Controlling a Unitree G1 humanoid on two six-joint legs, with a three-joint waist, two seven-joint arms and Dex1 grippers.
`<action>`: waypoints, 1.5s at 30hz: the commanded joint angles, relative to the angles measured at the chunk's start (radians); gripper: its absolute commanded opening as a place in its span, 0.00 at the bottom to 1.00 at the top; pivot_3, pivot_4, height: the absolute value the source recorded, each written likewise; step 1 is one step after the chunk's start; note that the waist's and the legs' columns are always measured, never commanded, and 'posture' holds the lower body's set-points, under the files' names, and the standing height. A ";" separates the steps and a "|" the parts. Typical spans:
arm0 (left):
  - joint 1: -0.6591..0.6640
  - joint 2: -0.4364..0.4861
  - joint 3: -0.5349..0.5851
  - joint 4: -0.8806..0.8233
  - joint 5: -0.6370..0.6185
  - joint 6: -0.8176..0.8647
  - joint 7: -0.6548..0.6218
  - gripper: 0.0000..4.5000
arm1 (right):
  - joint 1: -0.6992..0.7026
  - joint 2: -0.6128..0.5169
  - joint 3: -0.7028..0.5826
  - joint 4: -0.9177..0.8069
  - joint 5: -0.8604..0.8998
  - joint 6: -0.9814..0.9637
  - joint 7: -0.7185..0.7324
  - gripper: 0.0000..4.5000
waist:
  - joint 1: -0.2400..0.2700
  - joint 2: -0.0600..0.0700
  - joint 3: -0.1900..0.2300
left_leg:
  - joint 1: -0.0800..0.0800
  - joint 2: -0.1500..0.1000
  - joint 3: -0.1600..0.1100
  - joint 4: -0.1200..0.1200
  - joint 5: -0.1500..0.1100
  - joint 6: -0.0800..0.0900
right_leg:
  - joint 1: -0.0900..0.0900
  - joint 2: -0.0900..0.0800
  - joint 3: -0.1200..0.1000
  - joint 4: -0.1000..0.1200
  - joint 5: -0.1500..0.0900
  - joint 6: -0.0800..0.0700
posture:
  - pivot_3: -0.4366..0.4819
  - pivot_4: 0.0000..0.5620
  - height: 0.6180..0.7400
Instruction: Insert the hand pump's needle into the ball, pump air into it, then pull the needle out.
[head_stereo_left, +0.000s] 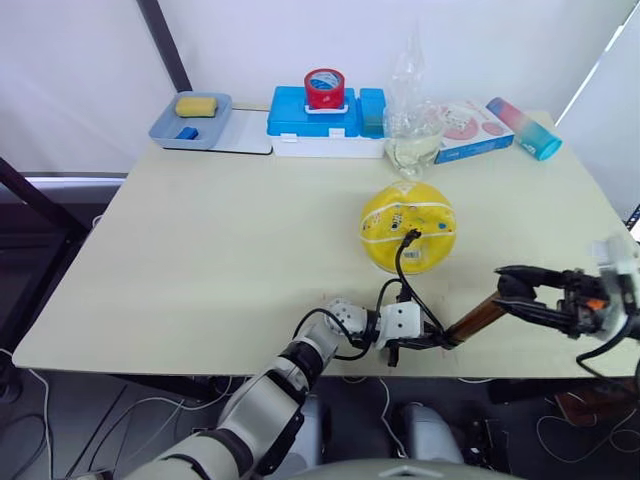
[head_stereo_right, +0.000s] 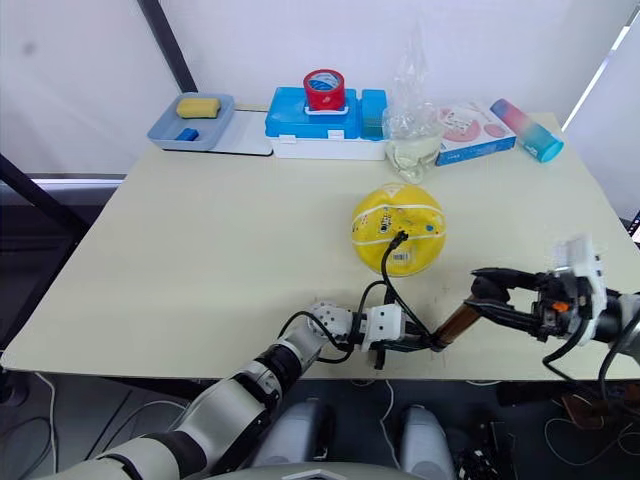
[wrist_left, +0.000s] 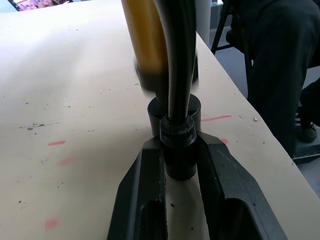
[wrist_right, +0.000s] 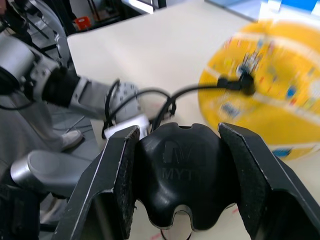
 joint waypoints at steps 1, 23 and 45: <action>0.035 0.044 -0.025 0.083 0.067 0.053 0.005 0.08 | -0.063 -0.077 -0.172 -0.003 0.110 0.077 -0.018 0.44 | 0.000 0.000 0.000 | 0.000 0.000 0.000 0.000 0.000 0.000 | 0.000 0.000 0.000 0.000 0.000 0.000 | 0.48 0.27 1.00; 0.034 0.035 -0.028 0.089 0.070 0.054 0.008 0.08 | 0.016 -0.037 -0.060 0.017 -0.032 0.057 0.005 0.44 | 0.007 -0.005 -0.003 | 0.000 0.001 0.000 0.000 0.000 -0.001 | 0.000 0.002 0.000 0.000 -0.002 0.003 | 0.48 0.27 1.00; 0.039 0.041 -0.030 0.096 0.075 0.048 0.007 0.08 | 0.001 -0.067 -0.185 -0.009 0.098 0.049 0.012 0.44 | 0.008 -0.001 -0.003 | 0.000 0.000 -0.002 0.000 -0.001 -0.001 | 0.002 0.008 0.009 -0.001 0.001 -0.001 | 0.48 0.27 1.00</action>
